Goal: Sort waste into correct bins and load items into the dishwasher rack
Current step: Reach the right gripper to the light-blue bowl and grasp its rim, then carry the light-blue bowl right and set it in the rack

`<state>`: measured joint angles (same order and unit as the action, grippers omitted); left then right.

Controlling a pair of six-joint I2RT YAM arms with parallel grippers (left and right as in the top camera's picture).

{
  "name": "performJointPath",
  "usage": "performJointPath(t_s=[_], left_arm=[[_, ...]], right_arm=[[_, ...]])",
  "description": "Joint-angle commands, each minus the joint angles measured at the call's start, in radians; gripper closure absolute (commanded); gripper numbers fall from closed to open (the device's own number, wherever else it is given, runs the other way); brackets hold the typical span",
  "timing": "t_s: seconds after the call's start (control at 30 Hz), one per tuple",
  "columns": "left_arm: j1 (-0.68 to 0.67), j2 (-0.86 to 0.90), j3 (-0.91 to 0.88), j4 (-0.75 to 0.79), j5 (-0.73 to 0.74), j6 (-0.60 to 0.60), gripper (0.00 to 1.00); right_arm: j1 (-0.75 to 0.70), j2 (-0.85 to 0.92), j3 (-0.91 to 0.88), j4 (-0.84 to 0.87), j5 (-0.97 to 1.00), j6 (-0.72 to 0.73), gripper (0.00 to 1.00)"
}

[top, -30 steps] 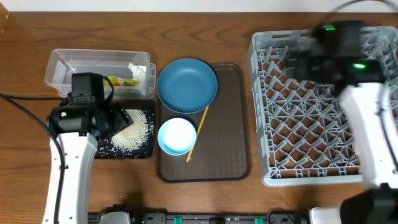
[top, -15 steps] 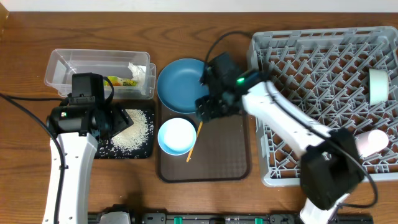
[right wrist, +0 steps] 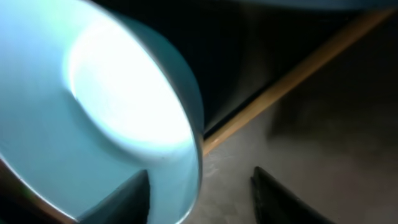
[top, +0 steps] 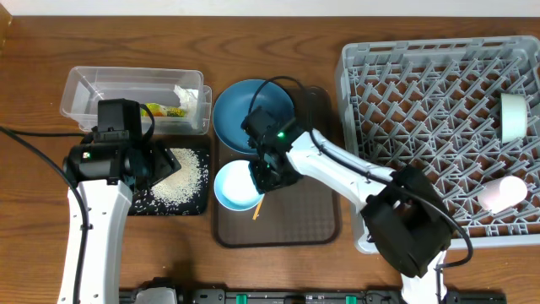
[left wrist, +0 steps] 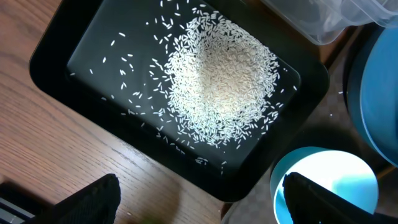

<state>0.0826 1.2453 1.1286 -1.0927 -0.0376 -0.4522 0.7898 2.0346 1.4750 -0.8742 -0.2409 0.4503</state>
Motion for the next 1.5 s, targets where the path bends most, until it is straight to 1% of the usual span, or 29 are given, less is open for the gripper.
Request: performJointPath(t_s=[0.0, 0.07, 0.13, 0.2, 0.43, 0.6, 0.73, 0.77, 0.83, 0.97, 1.0, 1.1, 1.2, 1.27, 1.3, 1.4, 1.47], left_arm=[[0.004, -0.003, 0.005, -0.003, -0.019, -0.006, 0.14], [0.004, -0.003, 0.005, -0.003, -0.019, -0.006, 0.14], [0.004, -0.003, 0.005, -0.003, -0.019, -0.006, 0.14], [0.004, -0.003, 0.005, -0.003, -0.019, -0.006, 0.14], [0.004, -0.003, 0.005, -0.003, -0.019, -0.006, 0.14], [0.004, -0.003, 0.005, -0.003, -0.019, -0.006, 0.14], [0.004, -0.003, 0.005, -0.003, -0.019, -0.006, 0.14], [0.004, -0.003, 0.005, -0.003, -0.019, -0.006, 0.14], [0.004, -0.003, 0.005, -0.002, -0.019, -0.006, 0.14], [0.004, -0.003, 0.005, -0.002, -0.019, -0.006, 0.14], [0.004, -0.003, 0.005, -0.002, -0.019, -0.006, 0.14], [0.004, -0.003, 0.005, -0.002, -0.019, -0.006, 0.14], [0.004, -0.003, 0.005, -0.002, -0.019, -0.006, 0.14], [0.004, -0.003, 0.005, -0.002, -0.019, -0.006, 0.14], [0.004, -0.003, 0.005, -0.002, -0.019, -0.006, 0.14], [0.004, -0.003, 0.005, -0.002, -0.019, -0.006, 0.14], [0.004, -0.003, 0.005, -0.002, -0.019, -0.006, 0.14]], right_arm=[[0.008, 0.006, 0.002, 0.003, 0.027, 0.029, 0.76], [0.005, 0.005, 0.003, 0.003, 0.028, 0.028, 0.79], [-0.005, -0.001, 0.003, -0.002, 0.028, 0.028, 0.9], [-0.021, -0.016, 0.003, -0.01, 0.034, 0.026, 0.98], [-0.083, -0.093, 0.003, -0.035, 0.08, 0.003, 0.99], [-0.137, -0.208, 0.003, -0.09, 0.135, -0.068, 0.99], [-0.207, -0.332, 0.003, -0.117, 0.201, -0.132, 0.99], [-0.225, -0.359, 0.003, -0.119, 0.238, -0.139, 0.99], [-0.269, -0.417, 0.003, -0.124, 0.378, -0.145, 0.99], [-0.352, -0.497, 0.003, -0.109, 0.749, -0.145, 0.99], [-0.373, -0.509, 0.003, -0.102, 0.867, -0.145, 0.99], [-0.432, -0.519, 0.003, -0.074, 1.204, -0.145, 0.99], [-0.489, -0.502, 0.003, 0.002, 1.439, -0.165, 0.99], [-0.531, -0.485, 0.003, 0.081, 1.514, -0.223, 0.99], [-0.556, -0.474, 0.003, 0.137, 1.525, -0.28, 0.99], [-0.624, -0.437, 0.003, 0.294, 1.524, -0.454, 0.99], [-0.663, -0.409, 0.003, 0.385, 1.524, -0.545, 0.99]])
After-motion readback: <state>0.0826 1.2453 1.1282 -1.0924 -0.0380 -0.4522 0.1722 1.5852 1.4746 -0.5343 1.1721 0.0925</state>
